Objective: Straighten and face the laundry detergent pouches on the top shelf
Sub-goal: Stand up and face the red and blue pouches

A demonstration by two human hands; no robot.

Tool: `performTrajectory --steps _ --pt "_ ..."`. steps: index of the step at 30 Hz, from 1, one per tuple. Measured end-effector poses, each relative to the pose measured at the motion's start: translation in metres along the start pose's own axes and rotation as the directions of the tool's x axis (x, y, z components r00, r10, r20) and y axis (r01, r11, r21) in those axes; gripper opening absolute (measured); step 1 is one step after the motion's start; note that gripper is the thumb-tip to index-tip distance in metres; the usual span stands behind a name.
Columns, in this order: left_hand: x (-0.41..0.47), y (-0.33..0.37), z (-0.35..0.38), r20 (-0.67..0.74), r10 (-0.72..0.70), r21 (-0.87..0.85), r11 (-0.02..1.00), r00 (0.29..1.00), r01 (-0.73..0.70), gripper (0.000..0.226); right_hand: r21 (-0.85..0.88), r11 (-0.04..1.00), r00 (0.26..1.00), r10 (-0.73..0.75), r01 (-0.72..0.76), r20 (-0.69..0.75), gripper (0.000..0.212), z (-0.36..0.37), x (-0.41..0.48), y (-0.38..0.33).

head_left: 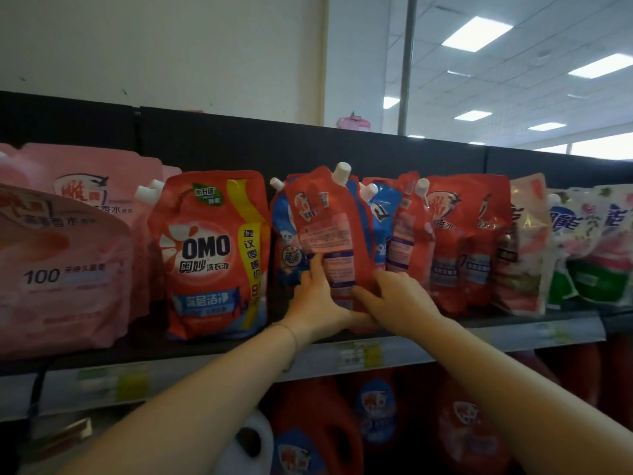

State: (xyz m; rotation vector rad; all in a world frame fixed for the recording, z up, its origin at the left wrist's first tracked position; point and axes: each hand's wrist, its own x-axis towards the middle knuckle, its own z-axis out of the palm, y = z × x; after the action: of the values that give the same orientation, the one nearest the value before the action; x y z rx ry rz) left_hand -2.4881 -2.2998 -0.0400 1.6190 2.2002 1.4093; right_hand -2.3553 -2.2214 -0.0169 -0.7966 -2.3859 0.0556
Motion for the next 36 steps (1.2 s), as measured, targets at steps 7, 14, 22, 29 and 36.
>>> performTrajectory --steps 7,14,22,29,36 --pt "0.002 -0.013 -0.029 -0.117 -0.119 -0.279 0.957 0.986 0.083 0.101 0.494 0.830 0.946 -0.321 0.258 0.045 0.027 0.026 0.003 -0.038" --pt "0.005 -0.009 -0.022 -0.171 -0.175 -0.291 0.949 0.970 0.120 0.073 0.534 0.788 0.951 -0.285 0.306 -0.125 0.028 0.035 -0.003 -0.034" --pt "0.004 -0.011 -0.014 -0.243 -0.214 -0.328 0.936 0.946 0.127 0.089 0.433 0.892 0.962 0.216 -0.126 -0.165 0.018 0.041 0.011 -0.014" --pt "0.002 -0.015 -0.010 -0.297 -0.153 -0.265 0.962 0.943 0.073 0.084 0.404 0.801 0.876 0.482 -0.442 0.002 0.073 0.039 0.052 0.008" --pt "-0.008 -0.015 -0.002 -0.422 -0.079 -0.218 0.976 0.903 -0.017 0.076 0.422 0.848 0.926 0.374 -0.321 -0.046 0.040 0.045 0.058 0.003"
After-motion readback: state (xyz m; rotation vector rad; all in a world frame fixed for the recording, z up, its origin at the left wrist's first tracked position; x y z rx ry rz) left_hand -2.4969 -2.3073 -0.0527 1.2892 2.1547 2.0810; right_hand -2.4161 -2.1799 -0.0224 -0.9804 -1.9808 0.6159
